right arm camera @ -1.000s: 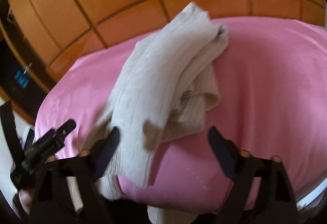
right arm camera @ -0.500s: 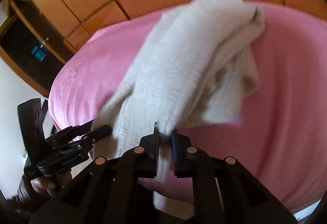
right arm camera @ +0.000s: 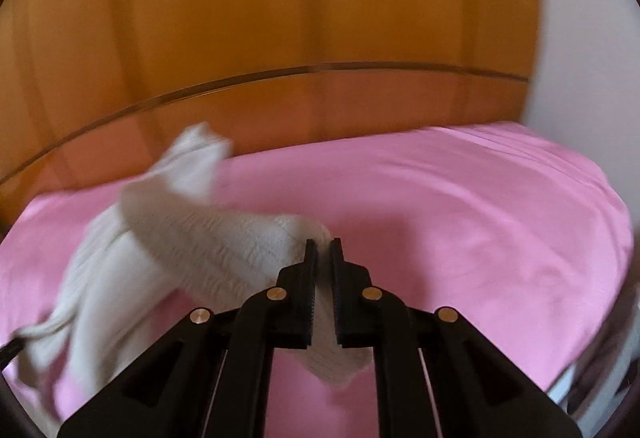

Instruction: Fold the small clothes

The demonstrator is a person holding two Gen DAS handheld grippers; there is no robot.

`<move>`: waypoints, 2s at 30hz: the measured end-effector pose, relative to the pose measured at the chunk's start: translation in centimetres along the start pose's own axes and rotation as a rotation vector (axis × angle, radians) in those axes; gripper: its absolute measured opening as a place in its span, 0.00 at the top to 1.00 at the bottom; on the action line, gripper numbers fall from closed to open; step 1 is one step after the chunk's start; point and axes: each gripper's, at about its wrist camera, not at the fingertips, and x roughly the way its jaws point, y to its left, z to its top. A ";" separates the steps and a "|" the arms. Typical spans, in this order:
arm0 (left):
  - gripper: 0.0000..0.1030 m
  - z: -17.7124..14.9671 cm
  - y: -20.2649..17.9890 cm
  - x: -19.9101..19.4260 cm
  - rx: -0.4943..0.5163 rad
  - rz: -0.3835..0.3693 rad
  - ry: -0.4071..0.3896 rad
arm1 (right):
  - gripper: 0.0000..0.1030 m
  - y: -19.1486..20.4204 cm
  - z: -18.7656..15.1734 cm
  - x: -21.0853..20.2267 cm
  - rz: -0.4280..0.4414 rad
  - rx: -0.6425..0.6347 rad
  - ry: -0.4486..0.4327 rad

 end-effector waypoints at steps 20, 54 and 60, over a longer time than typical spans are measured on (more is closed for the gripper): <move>0.49 17.0 7.6 1.3 -0.213 0.267 -0.245 | 0.45 0.0 -1.5 5.8 0.314 0.167 0.196; 0.98 5.1 2.0 -5.7 -0.229 -0.528 0.047 | 0.95 3.5 -0.6 -6.5 0.739 0.107 0.095; 0.98 2.4 4.5 -7.2 -0.238 -0.390 0.110 | 0.95 0.3 -6.3 -4.6 0.587 0.070 0.238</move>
